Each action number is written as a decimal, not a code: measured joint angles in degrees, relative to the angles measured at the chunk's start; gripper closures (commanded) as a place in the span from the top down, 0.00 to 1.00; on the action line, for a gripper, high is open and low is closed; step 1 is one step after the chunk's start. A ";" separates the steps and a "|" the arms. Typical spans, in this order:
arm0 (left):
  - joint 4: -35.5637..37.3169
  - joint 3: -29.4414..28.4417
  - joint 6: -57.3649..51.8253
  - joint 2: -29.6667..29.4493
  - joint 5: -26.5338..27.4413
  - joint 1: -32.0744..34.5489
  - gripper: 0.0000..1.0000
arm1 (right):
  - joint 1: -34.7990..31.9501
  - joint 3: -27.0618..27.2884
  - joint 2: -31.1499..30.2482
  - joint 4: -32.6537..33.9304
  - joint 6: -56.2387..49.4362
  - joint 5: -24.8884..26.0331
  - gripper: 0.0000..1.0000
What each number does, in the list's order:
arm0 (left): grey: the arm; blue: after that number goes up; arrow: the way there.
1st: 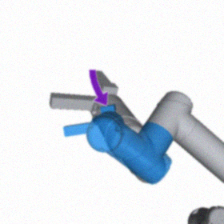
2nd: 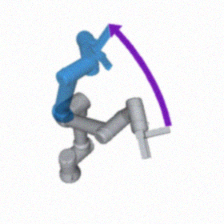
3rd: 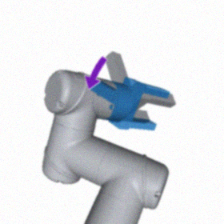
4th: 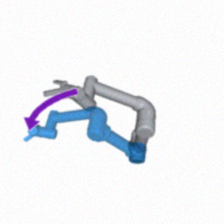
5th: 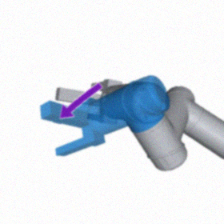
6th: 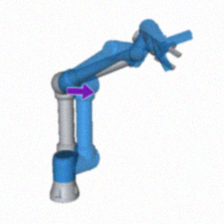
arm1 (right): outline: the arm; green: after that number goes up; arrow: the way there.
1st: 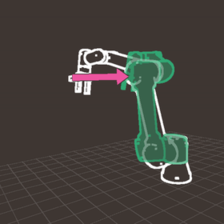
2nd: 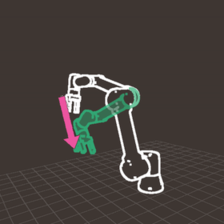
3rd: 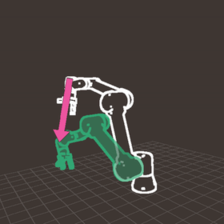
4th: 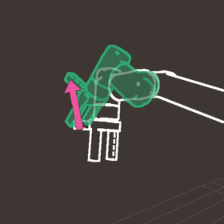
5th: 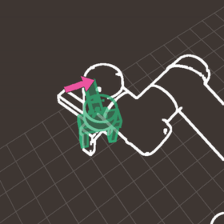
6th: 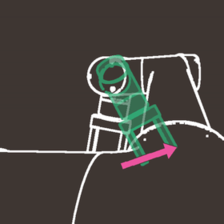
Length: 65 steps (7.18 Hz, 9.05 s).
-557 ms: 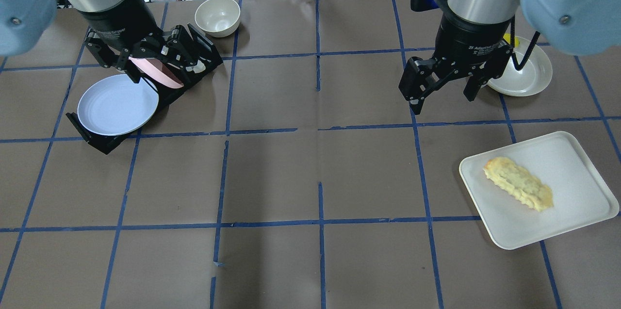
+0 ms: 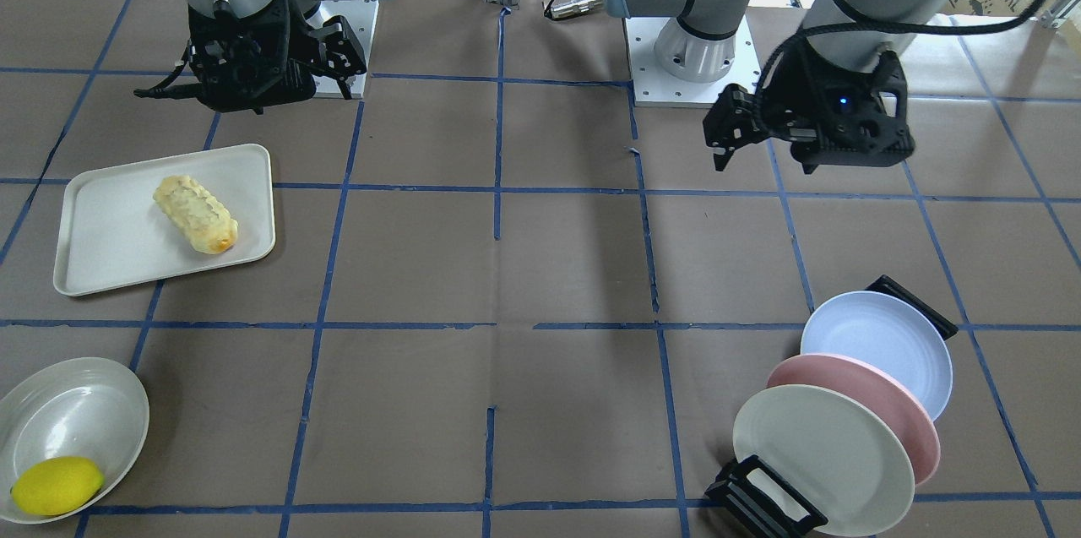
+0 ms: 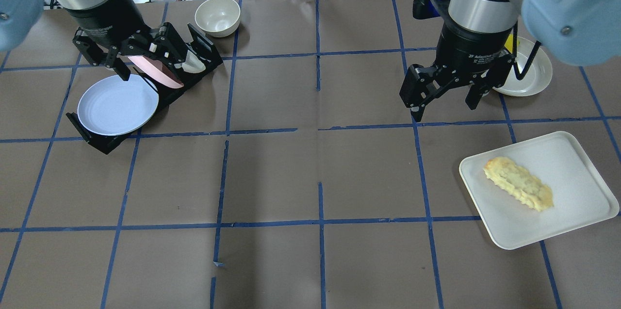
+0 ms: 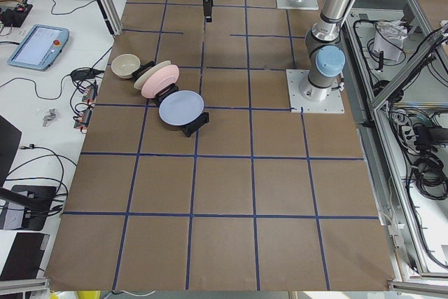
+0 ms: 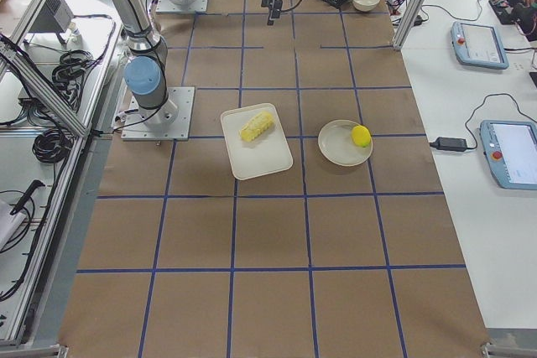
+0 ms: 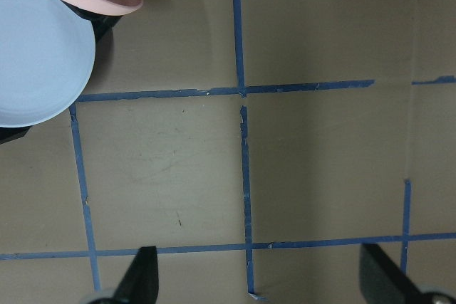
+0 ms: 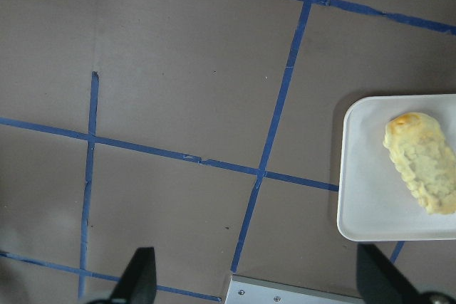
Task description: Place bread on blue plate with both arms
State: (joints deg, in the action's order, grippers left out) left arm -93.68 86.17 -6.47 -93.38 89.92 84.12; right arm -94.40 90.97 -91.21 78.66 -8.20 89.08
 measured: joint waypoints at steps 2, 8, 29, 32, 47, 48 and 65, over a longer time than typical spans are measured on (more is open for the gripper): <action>0.32 -0.20 -10.73 -3.19 -1.73 -11.33 1.00 | 0.86 2.10 -0.63 2.66 -1.70 -0.11 1.00; 14.01 -3.88 -33.93 -22.33 -4.26 -27.69 1.00 | 23.27 22.45 -0.52 25.21 -36.98 2.52 1.00; -5.07 -8.56 -34.42 -18.60 -1.49 -27.29 0.04 | 31.20 36.54 -1.69 41.70 -41.59 2.86 0.12; -4.57 3.40 -21.76 -6.01 -3.66 -15.81 0.04 | 17.58 20.44 -5.86 17.38 -21.91 2.62 0.10; 41.40 16.15 4.92 -20.89 -21.41 10.30 1.00 | 3.33 17.69 -5.90 13.47 -5.03 2.83 0.10; 39.07 16.08 5.25 -18.08 -19.64 8.43 1.00 | 2.55 17.55 -4.15 16.19 -2.90 2.02 0.10; 4.90 2.89 2.80 0.77 0.81 3.85 1.00 | -10.92 -3.08 23.69 27.54 8.18 0.83 0.99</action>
State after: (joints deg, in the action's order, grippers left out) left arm -88.78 89.06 -3.67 -92.61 90.73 87.98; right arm -105.32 87.90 -67.53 106.20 -0.02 89.91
